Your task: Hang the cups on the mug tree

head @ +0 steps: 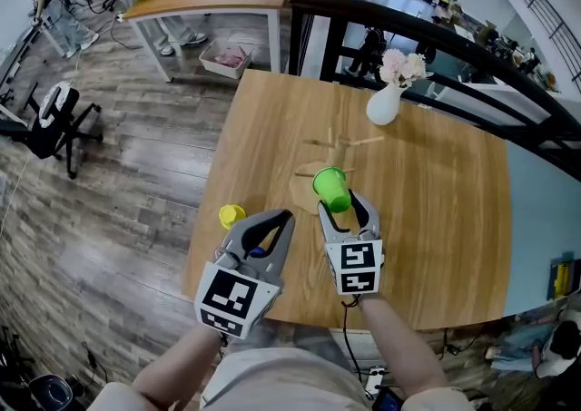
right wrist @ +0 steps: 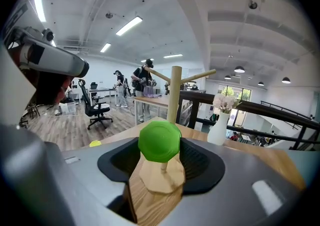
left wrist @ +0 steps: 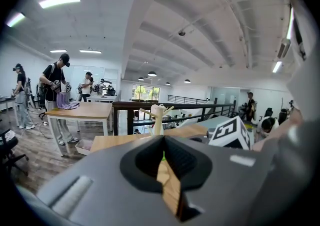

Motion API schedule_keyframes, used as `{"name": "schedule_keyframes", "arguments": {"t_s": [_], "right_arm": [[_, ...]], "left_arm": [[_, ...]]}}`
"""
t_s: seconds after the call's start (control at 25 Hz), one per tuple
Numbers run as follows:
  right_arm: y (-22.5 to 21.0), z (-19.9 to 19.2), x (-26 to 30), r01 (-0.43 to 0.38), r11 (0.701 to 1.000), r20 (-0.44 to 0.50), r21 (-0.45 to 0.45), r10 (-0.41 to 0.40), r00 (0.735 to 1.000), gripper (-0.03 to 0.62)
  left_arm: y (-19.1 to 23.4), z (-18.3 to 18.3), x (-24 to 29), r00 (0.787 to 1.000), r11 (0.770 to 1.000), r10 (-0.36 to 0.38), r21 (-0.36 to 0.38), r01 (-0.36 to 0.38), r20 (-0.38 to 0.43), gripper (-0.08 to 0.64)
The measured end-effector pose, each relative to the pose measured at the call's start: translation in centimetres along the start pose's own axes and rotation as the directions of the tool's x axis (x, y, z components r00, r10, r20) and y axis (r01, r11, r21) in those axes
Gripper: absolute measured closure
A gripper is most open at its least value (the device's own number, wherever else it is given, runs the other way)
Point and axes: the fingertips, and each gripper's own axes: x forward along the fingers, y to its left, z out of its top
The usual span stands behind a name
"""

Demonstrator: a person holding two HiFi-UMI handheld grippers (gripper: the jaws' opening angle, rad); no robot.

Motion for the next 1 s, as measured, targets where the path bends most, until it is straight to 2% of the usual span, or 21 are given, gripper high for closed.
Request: {"name": "schedule_keyframes", "arguments": {"t_s": [0.24, 0.48, 0.72, 0.84, 1.0], "right_arm": [[0.4, -0.4, 0.1, -0.022, 1.000, -0.029, -0.005, 0.021, 0.999, 0.318], [-0.1, 0.2, -1.2, -0.012, 1.000, -0.002, 0.005, 0.012, 1.000, 0.318], [-0.5, 1.9, -4.1, -0.010, 1.000, 0.042, -0.004, 0.010, 0.999, 0.319], [-0.6, 3.5, -6.0, -0.006, 1.000, 0.089, -0.004, 0.007, 0.996, 0.370], [-1.0, 5.8, -8.4, 0.008, 1.000, 0.157, 0.002, -0.009, 0.987, 0.398]], "left_arm": [[0.2, -0.2, -0.4, 1.000, 1.000, 0.010, 0.001, -0.010, -0.005, 0.558], [0.1, -0.3, -0.7, 1.000, 1.000, 0.007, -0.028, -0.007, 0.000, 0.558], [-0.1, 0.7, -1.6, 1.000, 1.000, 0.017, -0.022, -0.017, 0.024, 0.558], [-0.4, 1.5, -2.3, 0.999, 0.999, 0.020, -0.030, -0.019, 0.044, 0.558], [-0.6, 2.8, -3.2, 0.997, 1.000, 0.025, -0.013, -0.024, 0.073, 0.558]]}}
